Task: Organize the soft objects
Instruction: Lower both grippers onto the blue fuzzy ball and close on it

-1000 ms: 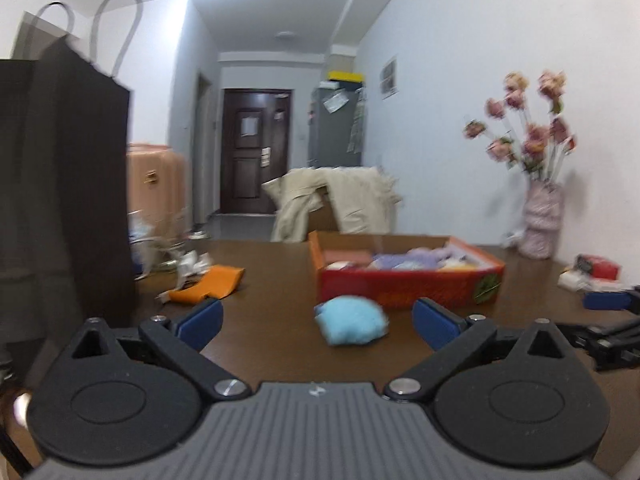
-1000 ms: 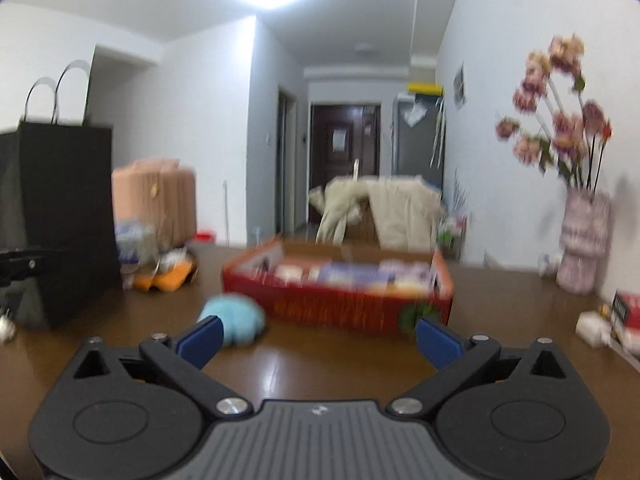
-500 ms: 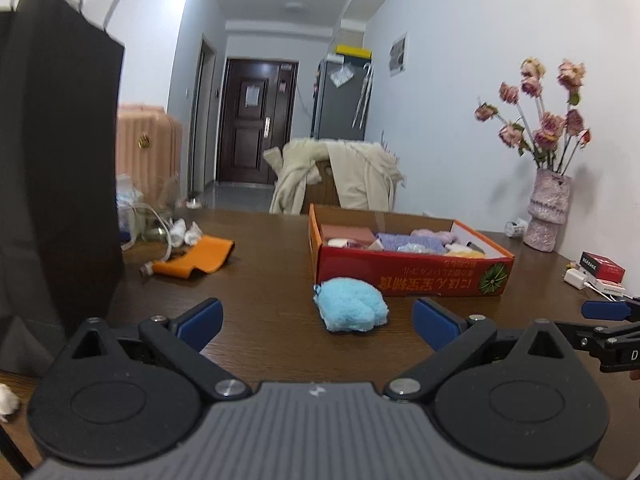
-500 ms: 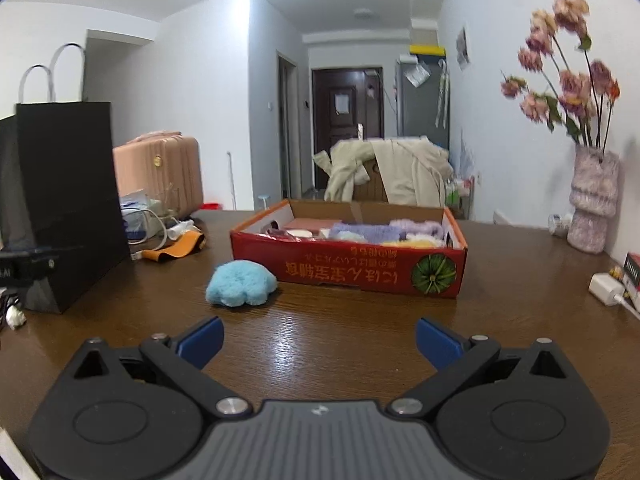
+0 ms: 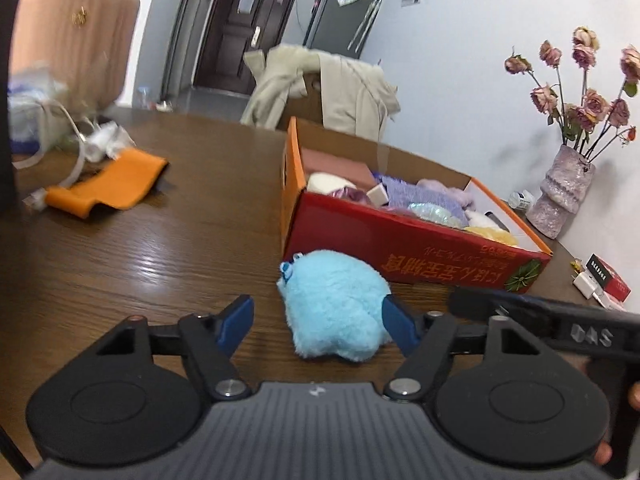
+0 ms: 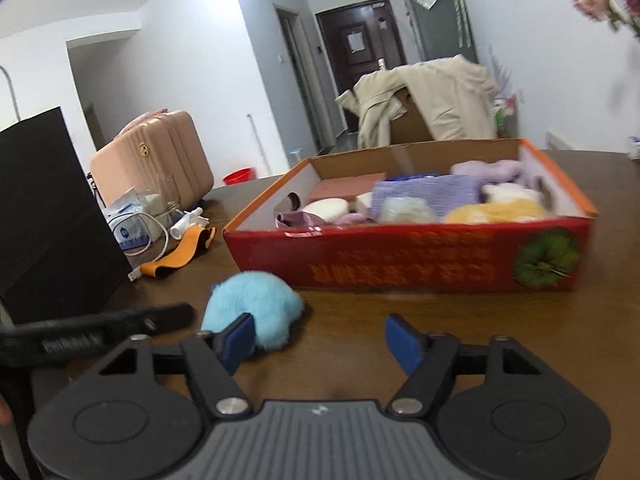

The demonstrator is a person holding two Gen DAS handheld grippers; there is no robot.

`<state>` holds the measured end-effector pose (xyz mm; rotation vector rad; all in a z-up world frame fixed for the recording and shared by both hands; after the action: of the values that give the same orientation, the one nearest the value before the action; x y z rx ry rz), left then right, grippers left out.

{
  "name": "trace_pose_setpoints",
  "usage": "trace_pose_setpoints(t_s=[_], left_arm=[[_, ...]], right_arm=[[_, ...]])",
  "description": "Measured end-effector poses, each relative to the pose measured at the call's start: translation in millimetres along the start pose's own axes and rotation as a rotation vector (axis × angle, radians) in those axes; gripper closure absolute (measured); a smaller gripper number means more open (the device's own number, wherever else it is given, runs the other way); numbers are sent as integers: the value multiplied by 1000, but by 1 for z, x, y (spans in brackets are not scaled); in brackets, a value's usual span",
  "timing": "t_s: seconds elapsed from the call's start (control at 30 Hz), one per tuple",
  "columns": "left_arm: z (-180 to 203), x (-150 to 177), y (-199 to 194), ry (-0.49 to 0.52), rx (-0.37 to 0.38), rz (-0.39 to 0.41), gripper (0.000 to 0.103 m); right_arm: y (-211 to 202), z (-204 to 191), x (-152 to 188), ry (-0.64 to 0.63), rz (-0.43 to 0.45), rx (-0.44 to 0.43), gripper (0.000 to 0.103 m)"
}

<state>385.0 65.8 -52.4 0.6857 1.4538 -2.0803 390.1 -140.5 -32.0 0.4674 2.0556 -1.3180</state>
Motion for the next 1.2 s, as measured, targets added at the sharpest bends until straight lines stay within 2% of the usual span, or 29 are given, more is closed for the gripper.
trace_pose_setpoints(t_s=[0.07,0.23,0.33,0.43,0.47,0.5,0.57,0.67,0.83,0.87,0.9,0.97,1.1,1.17,1.2], left_arm=[[-5,1,12,-31,22,-30,50],[-12,3,17,-49,56,-41,55],[-11,3,18,-50,89,-42,63],[-10,4,17,-48,108,-41,68],[-10,5,16,-49,113,-42,68],[-9,5,16,-48,119,-42,68],[-4,7,14,-37,160,-51,69],[14,14,11,42,207,-56,69],[32,19,6,116,219,-38,67],[32,19,3,112,221,-33,62],[31,20,0,99,222,-28,53],[27,20,-5,61,203,-27,46],[16,24,-12,-25,193,-34,42],[14,28,-13,-48,194,-46,42],[14,30,-14,-59,182,-54,42]], right_arm=[[21,-2,-12,1,-14,-33,43],[67,-11,-35,-25,-42,-108,47],[83,-18,-41,-51,-70,-152,53],[90,-24,-40,-65,-78,-196,64],[90,-26,-39,-69,-79,-210,70],[88,-28,-38,-73,-80,-221,71],[80,-29,-33,-93,-82,-207,74],[60,-21,-17,-65,-92,-169,75],[8,-10,33,5,-104,-82,78],[1,-8,41,24,-109,-69,78],[-5,-7,47,39,-106,-60,78],[-15,-3,52,56,-82,-44,76],[-22,2,45,62,-29,-53,72],[-17,1,36,30,-3,-70,60],[-11,1,32,28,-6,-77,60]])
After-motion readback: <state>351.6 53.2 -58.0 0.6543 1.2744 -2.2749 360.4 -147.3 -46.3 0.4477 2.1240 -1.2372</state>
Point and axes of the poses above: each gripper's, at about its wrist camera, not at the fingertips, and y roughly the way its jaws point, z to its right, x to its underside, the point moved 7 cm from there along y, roughly the way its jaws point, and after that the axes turned 11 degrees about -z, right-handed, at the moved point
